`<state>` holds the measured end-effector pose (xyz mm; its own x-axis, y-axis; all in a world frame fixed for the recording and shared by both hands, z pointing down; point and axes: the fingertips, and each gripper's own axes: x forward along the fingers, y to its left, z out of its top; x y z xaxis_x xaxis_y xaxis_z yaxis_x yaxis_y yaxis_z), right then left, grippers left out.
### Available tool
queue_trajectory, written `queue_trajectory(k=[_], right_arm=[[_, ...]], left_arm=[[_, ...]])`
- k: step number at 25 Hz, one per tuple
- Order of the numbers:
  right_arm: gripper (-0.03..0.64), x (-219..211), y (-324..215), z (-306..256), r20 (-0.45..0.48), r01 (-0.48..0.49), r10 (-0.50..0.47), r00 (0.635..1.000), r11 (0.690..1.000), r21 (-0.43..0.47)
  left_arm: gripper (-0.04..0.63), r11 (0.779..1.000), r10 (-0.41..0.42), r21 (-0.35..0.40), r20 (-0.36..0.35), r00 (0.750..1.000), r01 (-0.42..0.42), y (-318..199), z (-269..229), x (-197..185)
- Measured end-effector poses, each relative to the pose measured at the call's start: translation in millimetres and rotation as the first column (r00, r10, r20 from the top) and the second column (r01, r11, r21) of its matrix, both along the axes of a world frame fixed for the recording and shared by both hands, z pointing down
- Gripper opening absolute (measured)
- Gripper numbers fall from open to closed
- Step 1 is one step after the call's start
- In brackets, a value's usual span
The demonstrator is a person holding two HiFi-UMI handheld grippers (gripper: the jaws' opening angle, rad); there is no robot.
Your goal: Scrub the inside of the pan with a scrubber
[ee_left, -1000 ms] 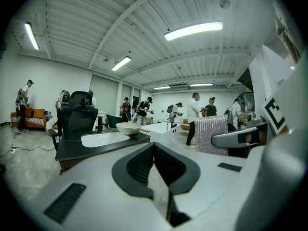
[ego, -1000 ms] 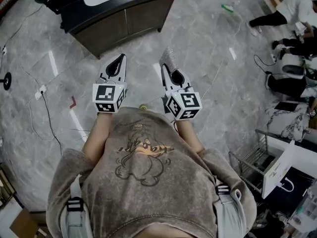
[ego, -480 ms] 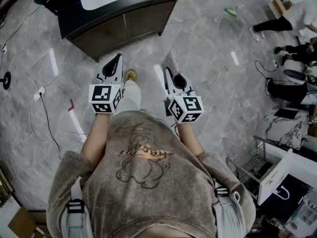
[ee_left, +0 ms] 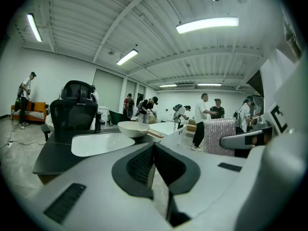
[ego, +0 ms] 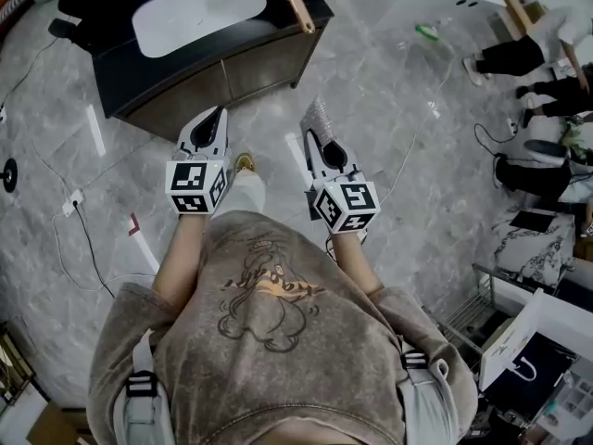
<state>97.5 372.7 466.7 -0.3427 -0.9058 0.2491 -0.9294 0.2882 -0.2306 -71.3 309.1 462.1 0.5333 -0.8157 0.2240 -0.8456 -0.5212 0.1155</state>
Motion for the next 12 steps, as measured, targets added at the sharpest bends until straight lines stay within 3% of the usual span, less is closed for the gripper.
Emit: queue_trajectory(k=[12], right_arm=[[0.080,-6,-141,-27,-0.005,-0.004,0.004,1.000,0.999,0.033]], left_arm=[[0.017,1.000,0.023,-0.008,0.003,1.000,-0.023,-138,-14,-3]])
